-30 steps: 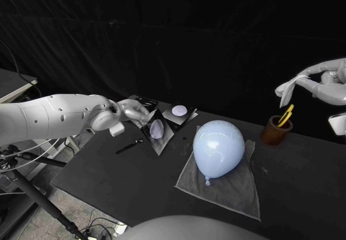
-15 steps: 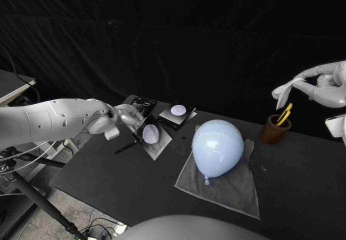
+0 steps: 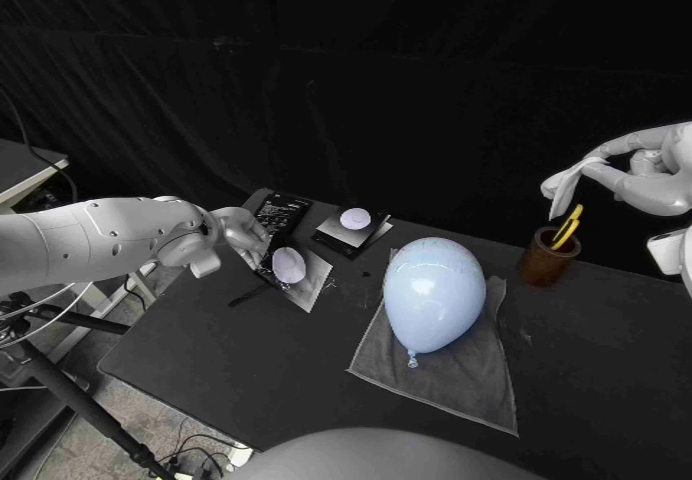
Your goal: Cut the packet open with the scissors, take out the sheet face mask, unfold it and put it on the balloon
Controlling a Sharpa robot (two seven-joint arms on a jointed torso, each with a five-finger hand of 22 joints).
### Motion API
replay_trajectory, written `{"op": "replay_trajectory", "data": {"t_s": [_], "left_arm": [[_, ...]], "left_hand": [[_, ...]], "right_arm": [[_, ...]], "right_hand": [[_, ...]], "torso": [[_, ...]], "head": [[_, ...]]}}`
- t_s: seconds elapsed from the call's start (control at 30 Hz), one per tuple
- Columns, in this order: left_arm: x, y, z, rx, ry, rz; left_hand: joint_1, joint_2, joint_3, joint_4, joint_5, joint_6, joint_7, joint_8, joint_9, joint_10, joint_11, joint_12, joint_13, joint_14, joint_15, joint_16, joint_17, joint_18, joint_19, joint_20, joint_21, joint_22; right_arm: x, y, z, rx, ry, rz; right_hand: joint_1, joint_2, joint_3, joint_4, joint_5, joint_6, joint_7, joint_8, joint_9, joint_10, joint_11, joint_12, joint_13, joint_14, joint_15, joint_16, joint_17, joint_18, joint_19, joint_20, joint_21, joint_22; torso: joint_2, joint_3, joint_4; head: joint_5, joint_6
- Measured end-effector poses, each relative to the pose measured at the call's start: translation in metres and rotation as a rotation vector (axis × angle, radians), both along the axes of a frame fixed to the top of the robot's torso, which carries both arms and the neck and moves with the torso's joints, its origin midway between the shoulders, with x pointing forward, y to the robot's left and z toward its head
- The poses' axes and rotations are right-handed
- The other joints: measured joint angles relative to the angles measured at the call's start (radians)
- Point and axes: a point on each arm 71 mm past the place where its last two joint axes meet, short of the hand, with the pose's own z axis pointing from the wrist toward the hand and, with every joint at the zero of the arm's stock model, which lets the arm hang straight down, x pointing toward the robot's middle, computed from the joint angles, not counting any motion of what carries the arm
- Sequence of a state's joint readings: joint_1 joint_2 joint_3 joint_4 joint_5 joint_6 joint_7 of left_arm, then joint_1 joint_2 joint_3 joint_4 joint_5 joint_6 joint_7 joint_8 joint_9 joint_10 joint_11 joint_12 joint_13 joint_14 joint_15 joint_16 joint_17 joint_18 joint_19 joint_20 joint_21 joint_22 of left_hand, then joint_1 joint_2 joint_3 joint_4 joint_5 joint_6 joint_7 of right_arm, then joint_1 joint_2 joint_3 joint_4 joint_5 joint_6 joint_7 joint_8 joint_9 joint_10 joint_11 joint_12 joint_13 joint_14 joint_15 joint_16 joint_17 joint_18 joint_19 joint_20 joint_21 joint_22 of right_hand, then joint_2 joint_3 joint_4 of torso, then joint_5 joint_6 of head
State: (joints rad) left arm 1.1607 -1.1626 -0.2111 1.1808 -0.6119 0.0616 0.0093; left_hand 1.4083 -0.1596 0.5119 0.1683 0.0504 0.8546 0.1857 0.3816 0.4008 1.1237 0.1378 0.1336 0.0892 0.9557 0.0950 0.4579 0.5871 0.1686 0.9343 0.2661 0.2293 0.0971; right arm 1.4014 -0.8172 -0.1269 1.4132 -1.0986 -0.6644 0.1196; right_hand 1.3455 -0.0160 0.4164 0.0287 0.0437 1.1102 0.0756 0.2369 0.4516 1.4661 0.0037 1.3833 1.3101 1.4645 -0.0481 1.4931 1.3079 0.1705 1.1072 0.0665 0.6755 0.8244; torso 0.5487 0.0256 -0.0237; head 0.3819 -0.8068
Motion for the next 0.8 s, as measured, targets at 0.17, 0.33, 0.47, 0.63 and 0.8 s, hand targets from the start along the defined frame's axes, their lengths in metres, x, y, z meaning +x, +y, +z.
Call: {"op": "replay_trajectory", "data": {"t_s": [0.17,0.33,0.47,0.63,0.8], "left_arm": [[-0.003,0.013,0.001,0.049,0.003,0.018],[-0.004,0.02,0.002,0.087,0.009,0.018],[-0.004,0.02,0.001,0.119,0.015,0.002],[-0.004,0.02,0.002,0.158,0.012,-0.007],[-0.002,0.026,0.007,0.187,-0.026,0.021]], "left_hand": [[0.002,-0.022,-0.005,-0.004,0.0,-0.025,0.012,-0.02,-0.014,-0.037,0.011,-0.002,-0.006,-0.018,0.011,0.013,0.003,0.0,-0.004,0.004,-0.006,-0.004],[-0.042,-0.073,-0.073,0.022,0.0,-0.092,0.014,-0.045,-0.031,-0.075,0.028,-0.001,-0.009,-0.025,0.018,0.039,0.009,0.0,-0.004,0.004,-0.006,-0.008],[-0.034,-0.07,-0.132,0.037,0.0,-0.126,0.009,-0.035,-0.034,-0.114,0.036,0.02,-0.009,-0.054,0.029,0.054,0.009,0.0,-0.004,0.004,-0.018,-0.014],[0.018,-0.037,-0.198,0.056,0.0,-0.185,0.0,-0.001,-0.034,-0.203,0.055,0.033,-0.016,-0.085,0.048,0.073,0.005,0.0,-0.007,0.007,-0.023,-0.018],[0.078,-0.006,-0.225,0.065,0.0,-0.249,-0.011,0.052,-0.018,-0.27,0.074,0.067,-0.014,-0.134,0.063,0.083,-0.009,0.0,-0.014,0.014,-0.037,-0.023]], "right_arm": [[0.0,0.0,-0.001,-0.001,0.002,0.001],[0.0,0.0,-0.001,-0.002,0.004,0.001],[0.0,0.0,-0.002,-0.002,0.005,0.002],[0.0,0.0,-0.003,-0.002,0.007,0.002],[-0.001,-0.001,-0.003,-0.003,0.008,0.0]], "right_hand": [[0.0,0.0,0.0,0.0,0.0,0.001,-0.001,0.0,0.0,0.0,0.0,0.0,0.0,0.0,0.0,0.0,0.0,0.0,0.0,0.0,0.0,0.0],[0.0,0.0,0.0,0.0,0.0,0.002,-0.002,-0.001,0.0,0.0,0.0,0.0,0.0,0.0,0.0,0.0,0.0,-0.001,0.0,0.0,0.0,0.0],[0.0,0.0,0.0,0.0,-0.002,0.002,-0.003,-0.001,0.0,0.0,0.0,0.0,0.0,0.0,0.0,0.0,0.0,-0.001,0.0,0.0,0.0,0.0],[0.0,0.0,0.0,0.0,-0.002,0.002,-0.003,-0.002,0.0,-0.002,0.002,0.0,0.0,0.0,0.0,0.0,0.0,-0.001,0.0,0.0,0.0,0.0],[0.0,0.0,0.0,0.0,-0.001,0.001,-0.004,-0.002,0.0,-0.002,0.002,0.001,0.0,-0.001,0.001,0.0,-0.001,-0.001,0.0,0.0,0.0,0.0]], "torso": [[0.0,0.0003,-0.001],[0.0,0.0004,-0.0009],[0.0,0.0003,-0.0008],[0.0,0.0001,-0.0011],[0.0,0.0,-0.0005]], "head": [[0.0,0.0],[-0.001,-0.001],[-0.003,-0.002],[-0.003,-0.002],[-0.008,-0.001]]}}
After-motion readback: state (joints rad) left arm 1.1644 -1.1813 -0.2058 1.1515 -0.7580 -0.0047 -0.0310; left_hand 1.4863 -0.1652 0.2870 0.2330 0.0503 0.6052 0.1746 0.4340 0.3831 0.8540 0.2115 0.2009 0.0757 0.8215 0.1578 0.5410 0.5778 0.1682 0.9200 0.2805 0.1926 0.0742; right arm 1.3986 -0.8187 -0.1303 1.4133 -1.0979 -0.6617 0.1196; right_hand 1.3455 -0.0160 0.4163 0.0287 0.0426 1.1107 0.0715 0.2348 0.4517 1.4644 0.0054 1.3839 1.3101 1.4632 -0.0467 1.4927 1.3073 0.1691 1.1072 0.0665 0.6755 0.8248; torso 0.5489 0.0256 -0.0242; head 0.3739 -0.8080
